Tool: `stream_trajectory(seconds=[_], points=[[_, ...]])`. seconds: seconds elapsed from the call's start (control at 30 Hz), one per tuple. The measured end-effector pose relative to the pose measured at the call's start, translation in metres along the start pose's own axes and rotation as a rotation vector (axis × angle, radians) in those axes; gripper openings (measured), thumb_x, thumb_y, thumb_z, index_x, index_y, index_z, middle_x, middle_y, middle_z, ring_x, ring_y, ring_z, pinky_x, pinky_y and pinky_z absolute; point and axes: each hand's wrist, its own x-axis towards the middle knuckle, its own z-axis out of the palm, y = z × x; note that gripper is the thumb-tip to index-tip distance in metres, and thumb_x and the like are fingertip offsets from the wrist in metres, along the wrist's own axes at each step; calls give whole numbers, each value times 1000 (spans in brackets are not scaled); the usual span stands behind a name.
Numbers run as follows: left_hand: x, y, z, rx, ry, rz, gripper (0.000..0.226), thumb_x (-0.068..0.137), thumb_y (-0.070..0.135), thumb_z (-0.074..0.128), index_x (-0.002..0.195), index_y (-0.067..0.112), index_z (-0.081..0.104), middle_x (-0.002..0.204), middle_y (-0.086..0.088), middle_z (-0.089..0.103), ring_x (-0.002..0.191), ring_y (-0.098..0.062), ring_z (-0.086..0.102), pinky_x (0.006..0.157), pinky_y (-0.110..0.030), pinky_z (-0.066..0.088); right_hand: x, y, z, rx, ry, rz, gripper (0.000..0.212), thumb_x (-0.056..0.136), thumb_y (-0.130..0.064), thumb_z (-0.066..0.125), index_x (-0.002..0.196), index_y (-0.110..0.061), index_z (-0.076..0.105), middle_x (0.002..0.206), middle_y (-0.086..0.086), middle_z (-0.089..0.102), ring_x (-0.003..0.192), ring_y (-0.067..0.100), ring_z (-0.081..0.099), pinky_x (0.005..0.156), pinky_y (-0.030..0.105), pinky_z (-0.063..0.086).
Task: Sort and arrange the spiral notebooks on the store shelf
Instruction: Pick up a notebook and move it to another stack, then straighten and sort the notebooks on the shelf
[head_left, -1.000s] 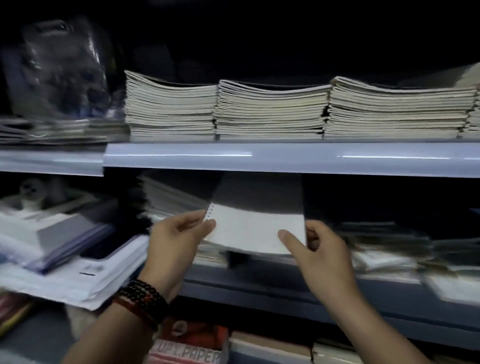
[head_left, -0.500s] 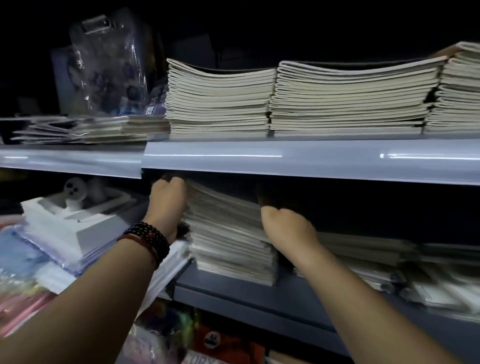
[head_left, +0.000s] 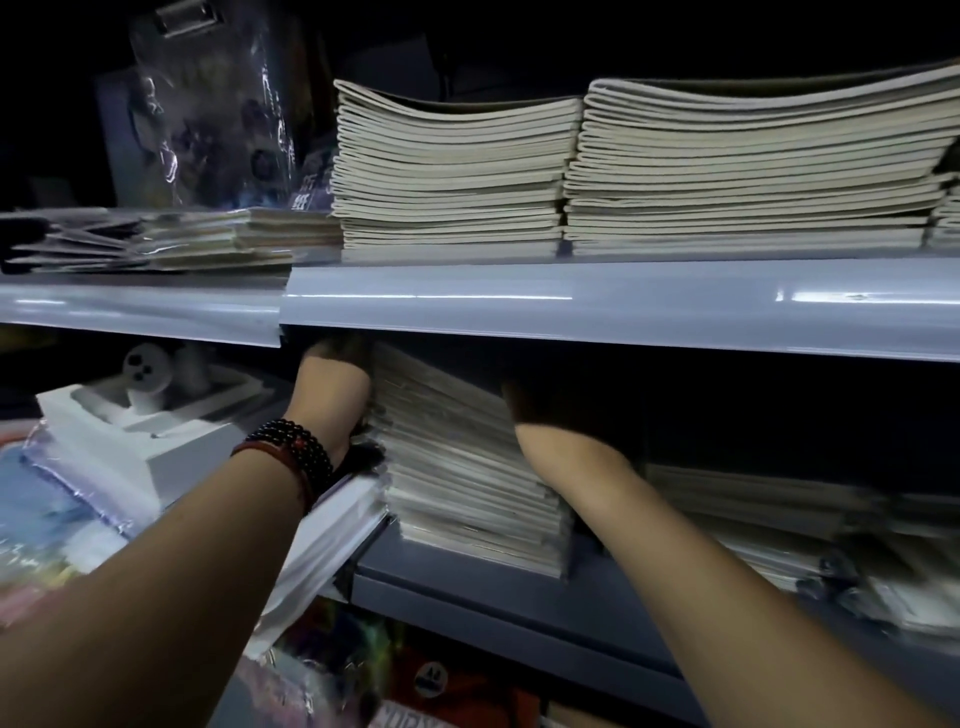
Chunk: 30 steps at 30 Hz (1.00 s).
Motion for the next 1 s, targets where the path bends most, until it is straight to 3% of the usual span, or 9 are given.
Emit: stream_trajectory(seconds=[0.17,0.23,0.3,0.33,0.43,0.57,0.7,0.87,1.0], points=[[-20,-9,-17,64,-29,78,29,99,40,54,93,13,58,82,-11,58,72,-30,61,57,-38,56,-22,7,-7,119,42,47,70,94,-70,38,153,-32,33,157,4,38,140,32,40,115,40,31],[-29,-15,-30,130,21,134,25,96,36,57,96,11,60,94,-12,66,90,-39,67,69,-39,60,-32,16,-11,182,74,13,49,95,-61,45,120,-22,60,119,10,66,109,32,62,95,38,52],[-46,-21,-40,177,30,155,16,98,28,60,105,14,62,107,-10,70,100,-32,67,77,-35,55,-48,27,-18,238,148,-85,40,97,-44,55,75,-11,58,69,5,64,66,16,65,62,31,54],[-56,-25,-43,206,17,175,13,98,26,61,108,18,64,109,-8,70,101,-27,67,78,-32,53,-56,34,-23,251,175,-128,39,97,-38,59,68,-12,55,61,1,60,54,9,59,54,27,49],[-85,-37,-48,283,-62,245,12,98,25,64,110,24,67,105,2,72,98,-13,69,82,-29,52,-85,56,-36,198,243,-247,14,94,-35,64,92,-25,54,87,-7,59,75,2,57,60,17,43],[-124,-51,-39,464,-217,356,17,95,26,66,111,31,66,104,12,71,95,-4,67,76,-19,51,-121,104,-55,39,206,-361,20,93,-33,63,107,-35,48,107,-21,48,99,1,52,79,21,46],[-152,-72,-7,638,-313,498,17,92,28,68,107,33,65,103,17,68,93,-1,64,76,-25,52,-154,155,-92,-185,153,-333,22,98,-40,55,118,-38,46,114,-27,39,110,-1,46,89,24,46],[-189,-95,55,924,-456,783,29,85,43,53,108,29,64,102,9,65,91,-17,64,80,-38,53,-182,206,-150,-441,175,-267,27,100,-39,50,126,-32,46,120,-17,40,112,7,45,90,27,48],[-234,-104,115,906,-569,858,38,84,48,43,108,29,64,101,11,62,95,-17,62,82,-41,52,-204,243,-196,-543,209,-190,26,100,-35,51,125,-29,49,121,-15,43,112,8,45,92,27,47]])
